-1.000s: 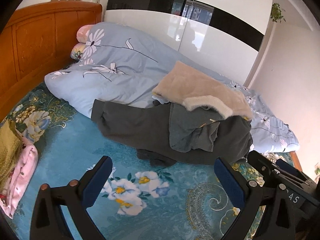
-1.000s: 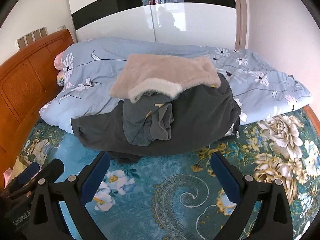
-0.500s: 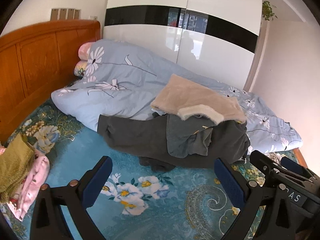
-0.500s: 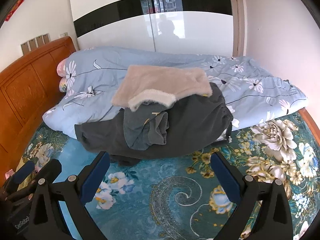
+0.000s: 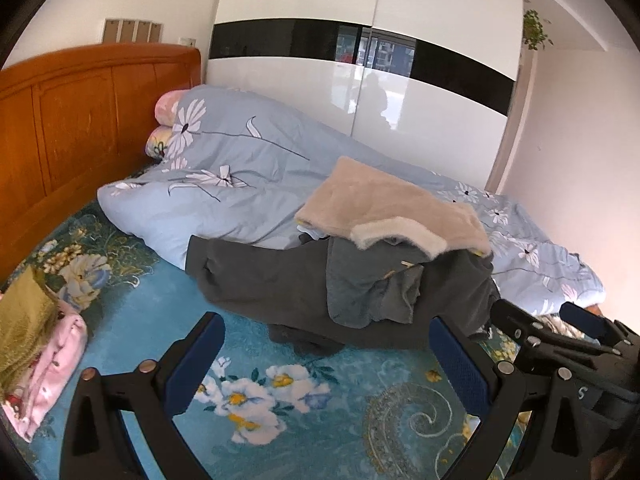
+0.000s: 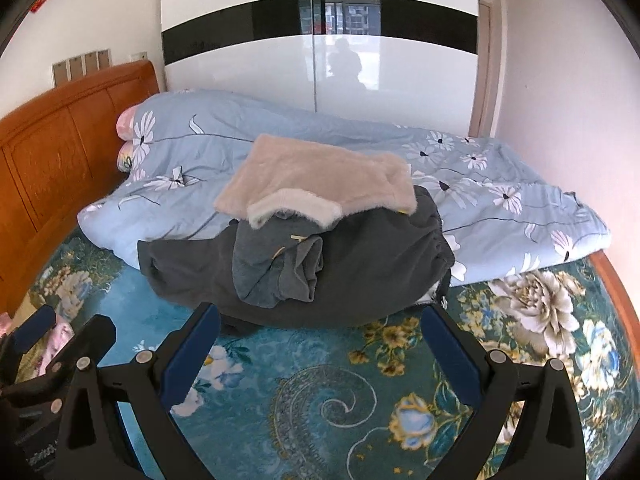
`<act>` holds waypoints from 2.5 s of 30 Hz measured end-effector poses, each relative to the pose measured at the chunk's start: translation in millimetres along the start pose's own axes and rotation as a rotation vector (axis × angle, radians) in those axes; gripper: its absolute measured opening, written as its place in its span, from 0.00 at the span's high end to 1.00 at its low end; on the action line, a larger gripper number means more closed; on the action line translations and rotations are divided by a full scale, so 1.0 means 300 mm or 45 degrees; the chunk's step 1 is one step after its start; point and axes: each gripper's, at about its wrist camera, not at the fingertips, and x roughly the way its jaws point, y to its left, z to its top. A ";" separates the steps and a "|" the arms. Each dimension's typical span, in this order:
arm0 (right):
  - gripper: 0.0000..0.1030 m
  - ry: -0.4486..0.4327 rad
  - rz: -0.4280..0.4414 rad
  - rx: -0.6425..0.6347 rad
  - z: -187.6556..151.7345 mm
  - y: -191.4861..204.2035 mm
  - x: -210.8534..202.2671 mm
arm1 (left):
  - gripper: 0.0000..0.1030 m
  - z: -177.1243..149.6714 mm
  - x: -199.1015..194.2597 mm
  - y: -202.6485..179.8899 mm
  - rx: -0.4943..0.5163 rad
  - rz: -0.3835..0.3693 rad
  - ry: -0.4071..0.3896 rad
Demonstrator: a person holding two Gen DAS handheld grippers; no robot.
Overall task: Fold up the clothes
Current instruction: 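Move both grippers toward the beige sweater on the clothes pile, then grasp the beige sweater edge with the right gripper and lift it, then pull the beige sweater off the pile onto the blanket with the right gripper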
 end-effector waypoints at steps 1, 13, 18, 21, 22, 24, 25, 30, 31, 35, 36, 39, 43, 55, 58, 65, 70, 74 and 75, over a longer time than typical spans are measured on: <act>0.02 0.007 -0.007 -0.009 0.004 0.009 0.022 | 0.00 0.004 0.025 0.011 -0.010 0.000 0.010; 0.02 0.097 -0.132 -0.088 0.030 0.101 0.285 | 0.00 0.006 0.315 0.092 -0.021 -0.057 0.126; 0.02 0.091 -0.169 -0.139 0.041 0.116 0.338 | 0.00 0.008 0.371 0.099 -0.011 -0.093 0.145; 0.02 0.083 -0.209 -0.182 0.055 0.099 0.380 | 0.00 0.008 0.397 0.104 -0.007 -0.116 0.160; 0.02 0.080 -0.223 -0.196 0.060 0.093 0.394 | 0.00 0.008 0.406 0.106 -0.006 -0.123 0.165; 0.02 0.075 -0.250 -0.225 0.069 0.082 0.422 | 0.00 0.000 0.412 0.119 0.008 -0.128 0.173; 0.02 0.072 -0.263 -0.240 0.074 0.076 0.436 | 0.00 -0.009 0.409 0.130 0.022 -0.123 0.177; 0.02 0.059 -0.330 -0.312 0.097 0.047 0.506 | 0.00 -0.060 0.383 0.201 0.097 -0.071 0.168; 0.02 0.056 -0.349 -0.332 0.105 0.039 0.524 | 0.00 -0.072 0.379 0.219 0.100 -0.051 0.163; 0.03 0.034 -0.426 -0.555 0.161 0.043 0.648 | 0.00 -0.101 0.381 0.281 0.010 -0.022 0.202; 0.03 0.011 -0.426 -0.587 0.171 0.065 0.661 | 0.00 -0.105 0.381 0.291 -0.011 -0.015 0.201; 0.03 -0.031 -0.418 -0.646 0.199 0.138 0.714 | 0.00 -0.115 0.387 0.317 -0.061 0.001 0.219; 0.18 -0.069 -0.449 -0.654 0.253 0.185 0.772 | 0.00 -0.122 0.372 0.373 -0.126 0.005 0.223; 0.87 -0.048 -0.416 -0.416 0.483 0.134 0.642 | 0.01 -0.102 0.255 0.503 -0.234 -0.031 0.182; 0.88 -0.052 -0.340 -0.401 0.467 0.086 0.548 | 0.01 -0.087 0.200 0.511 -0.247 -0.037 0.163; 0.89 -0.199 -0.223 -0.418 0.448 0.060 0.252 | 0.01 -0.030 0.054 0.437 -0.193 -0.053 0.086; 0.89 -0.288 -0.117 -0.467 0.458 0.090 0.007 | 0.01 0.026 -0.047 0.261 0.020 -0.056 -0.014; 0.89 -0.407 -0.050 -0.494 0.439 0.085 -0.221 | 0.01 0.048 -0.142 0.159 0.092 -0.083 -0.081; 0.89 -0.434 -0.036 -0.487 0.441 0.075 -0.276 | 0.01 0.052 -0.168 0.138 0.101 -0.088 -0.099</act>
